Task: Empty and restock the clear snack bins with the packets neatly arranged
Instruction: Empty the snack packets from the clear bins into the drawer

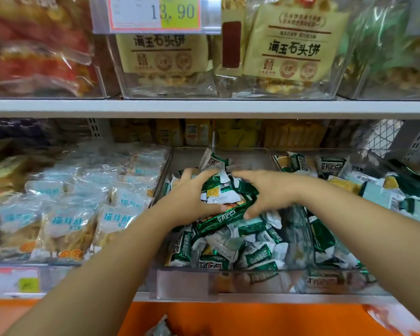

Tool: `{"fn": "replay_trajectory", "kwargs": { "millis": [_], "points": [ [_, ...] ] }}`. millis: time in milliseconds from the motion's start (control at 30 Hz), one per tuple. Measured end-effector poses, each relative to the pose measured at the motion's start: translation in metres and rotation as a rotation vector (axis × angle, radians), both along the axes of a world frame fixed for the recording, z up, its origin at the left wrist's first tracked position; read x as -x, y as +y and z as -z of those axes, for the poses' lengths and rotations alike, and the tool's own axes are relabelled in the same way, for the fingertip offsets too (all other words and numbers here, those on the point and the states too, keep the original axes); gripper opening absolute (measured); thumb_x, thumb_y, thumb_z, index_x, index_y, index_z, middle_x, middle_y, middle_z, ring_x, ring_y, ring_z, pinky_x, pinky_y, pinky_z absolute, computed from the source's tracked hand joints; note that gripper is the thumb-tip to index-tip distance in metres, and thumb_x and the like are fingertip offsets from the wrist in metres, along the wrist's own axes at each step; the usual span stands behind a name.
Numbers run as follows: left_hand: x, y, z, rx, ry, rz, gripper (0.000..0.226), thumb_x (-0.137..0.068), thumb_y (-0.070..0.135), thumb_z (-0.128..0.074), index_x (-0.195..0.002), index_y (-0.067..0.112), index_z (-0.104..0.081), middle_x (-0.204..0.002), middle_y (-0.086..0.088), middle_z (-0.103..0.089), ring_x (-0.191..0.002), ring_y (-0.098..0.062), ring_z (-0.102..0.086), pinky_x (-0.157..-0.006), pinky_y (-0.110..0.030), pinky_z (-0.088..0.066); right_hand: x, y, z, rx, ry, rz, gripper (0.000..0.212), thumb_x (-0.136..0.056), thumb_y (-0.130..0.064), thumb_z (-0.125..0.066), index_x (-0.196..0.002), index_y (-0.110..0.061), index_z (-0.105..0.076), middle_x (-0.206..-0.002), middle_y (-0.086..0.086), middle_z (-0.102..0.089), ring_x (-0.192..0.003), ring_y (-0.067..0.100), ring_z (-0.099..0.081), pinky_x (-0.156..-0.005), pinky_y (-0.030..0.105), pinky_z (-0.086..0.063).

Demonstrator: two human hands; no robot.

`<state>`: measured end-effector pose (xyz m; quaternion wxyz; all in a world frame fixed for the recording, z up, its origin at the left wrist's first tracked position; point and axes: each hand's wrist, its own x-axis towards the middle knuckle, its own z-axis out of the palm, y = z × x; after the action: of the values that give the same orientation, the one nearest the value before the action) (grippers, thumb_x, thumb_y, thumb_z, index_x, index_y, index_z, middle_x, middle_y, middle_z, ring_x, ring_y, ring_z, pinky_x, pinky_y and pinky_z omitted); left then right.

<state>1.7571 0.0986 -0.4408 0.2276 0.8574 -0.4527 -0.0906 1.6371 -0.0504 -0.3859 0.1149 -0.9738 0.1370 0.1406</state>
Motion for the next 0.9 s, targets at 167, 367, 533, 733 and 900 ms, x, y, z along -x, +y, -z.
{"fn": "replay_trajectory", "kwargs": {
  "millis": [167, 367, 533, 733, 900],
  "points": [
    [0.006, 0.002, 0.001, 0.004, 0.024, 0.027, 0.078, -0.08, 0.047, -0.071, -0.143, 0.045, -0.026, -0.14, -0.004, -0.022, -0.117, -0.027, -0.05, -0.099, -0.036, -0.044, 0.017, 0.01, 0.011, 0.0, -0.044, 0.005, 0.112, -0.074, -0.032, -0.08, -0.151, -0.035, 0.001, -0.157, -0.001, -0.016, -0.14, 0.021, -0.027, -0.113, 0.036, -0.03],
    [0.021, 0.018, -0.001, 0.026, 0.028, 0.082, 0.062, -0.087, 0.041, -0.065, -0.141, 0.042, -0.033, -0.147, 0.002, -0.017, -0.119, -0.018, -0.047, -0.097, -0.024, -0.034, 0.037, 0.021, 0.02, 0.023, -0.173, 0.0, 0.094, -0.078, -0.021, -0.076, -0.148, -0.039, -0.015, -0.152, -0.004, -0.02, -0.134, 0.022, -0.032, -0.104, 0.036, -0.04],
    [0.031, 0.03, 0.001, 0.113, 0.065, 0.075, 0.06, -0.08, 0.047, -0.069, -0.133, 0.041, -0.041, -0.132, 0.008, -0.025, -0.121, -0.013, -0.043, -0.103, -0.027, -0.035, 0.057, 0.023, 0.021, -0.016, -0.271, -0.079, 0.072, -0.086, -0.026, -0.068, -0.143, -0.041, -0.027, -0.144, -0.012, -0.03, -0.123, 0.007, -0.039, -0.101, 0.025, -0.037],
    [0.032, 0.022, 0.006, 0.01, -0.047, 0.08, 0.079, -0.077, 0.041, -0.077, -0.14, 0.043, -0.029, -0.135, 0.009, -0.018, -0.091, -0.016, -0.053, -0.084, -0.028, -0.045, 0.054, 0.007, 0.009, 0.162, -0.274, -0.145, 0.067, -0.086, -0.025, -0.068, -0.142, -0.039, -0.033, -0.121, -0.015, -0.047, -0.092, 0.004, -0.05, -0.081, 0.026, -0.045],
    [0.033, 0.016, 0.017, 0.064, -0.218, 0.011, 0.065, -0.087, 0.028, -0.067, -0.141, 0.038, -0.033, -0.14, 0.002, -0.028, -0.108, -0.021, -0.048, -0.084, -0.037, -0.052, 0.055, -0.002, 0.011, 0.404, -0.058, -0.208, 0.099, -0.078, -0.042, -0.073, -0.149, -0.04, -0.005, -0.147, -0.011, -0.025, -0.087, 0.005, -0.039, -0.091, 0.029, -0.035]
  ]
}}
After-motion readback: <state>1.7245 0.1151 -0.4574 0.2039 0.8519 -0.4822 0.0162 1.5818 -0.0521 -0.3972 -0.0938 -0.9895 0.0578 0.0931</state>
